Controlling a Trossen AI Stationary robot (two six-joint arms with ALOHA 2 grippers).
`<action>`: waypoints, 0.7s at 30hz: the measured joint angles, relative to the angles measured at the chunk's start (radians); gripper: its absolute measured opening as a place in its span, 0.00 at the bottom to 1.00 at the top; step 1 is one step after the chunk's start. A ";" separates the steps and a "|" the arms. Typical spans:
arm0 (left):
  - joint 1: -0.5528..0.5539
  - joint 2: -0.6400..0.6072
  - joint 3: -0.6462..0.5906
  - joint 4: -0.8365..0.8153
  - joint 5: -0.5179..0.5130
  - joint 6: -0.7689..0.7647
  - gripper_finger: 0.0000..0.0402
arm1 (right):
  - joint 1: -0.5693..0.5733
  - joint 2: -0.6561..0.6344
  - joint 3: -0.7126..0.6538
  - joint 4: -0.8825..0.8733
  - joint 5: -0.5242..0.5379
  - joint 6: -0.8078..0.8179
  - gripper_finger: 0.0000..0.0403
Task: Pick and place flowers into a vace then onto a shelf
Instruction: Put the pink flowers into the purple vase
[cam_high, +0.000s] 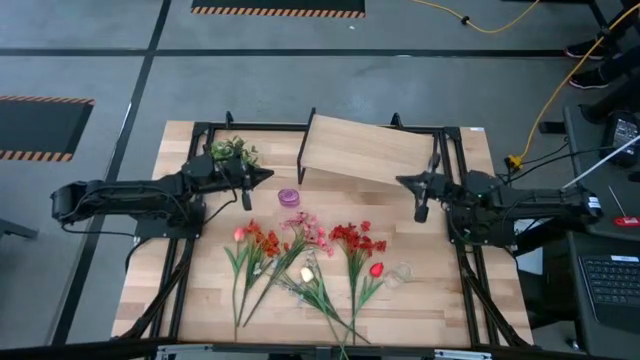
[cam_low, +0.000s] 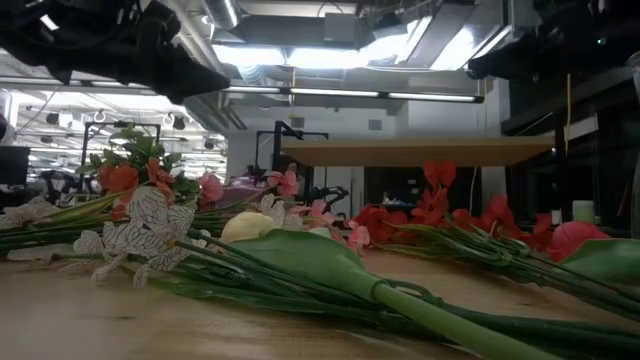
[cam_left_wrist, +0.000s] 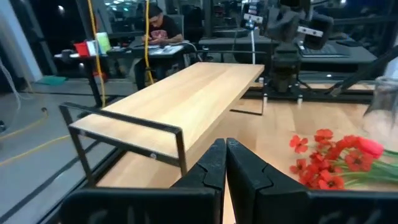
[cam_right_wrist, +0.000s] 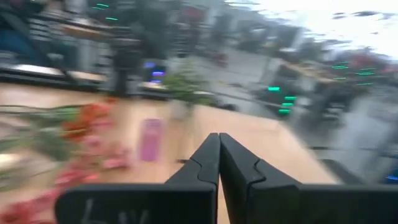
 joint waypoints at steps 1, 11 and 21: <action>-0.002 0.010 0.012 -0.006 0.019 0.000 0.01 | -0.004 0.010 0.000 0.000 -0.057 0.010 0.03; -0.096 0.079 0.144 -0.192 -0.041 -0.003 0.00 | -0.005 0.081 0.000 0.027 -0.179 0.026 0.03; -0.245 0.144 0.277 -0.439 -0.260 -0.071 0.00 | -0.005 0.087 0.001 0.069 -0.175 0.049 0.03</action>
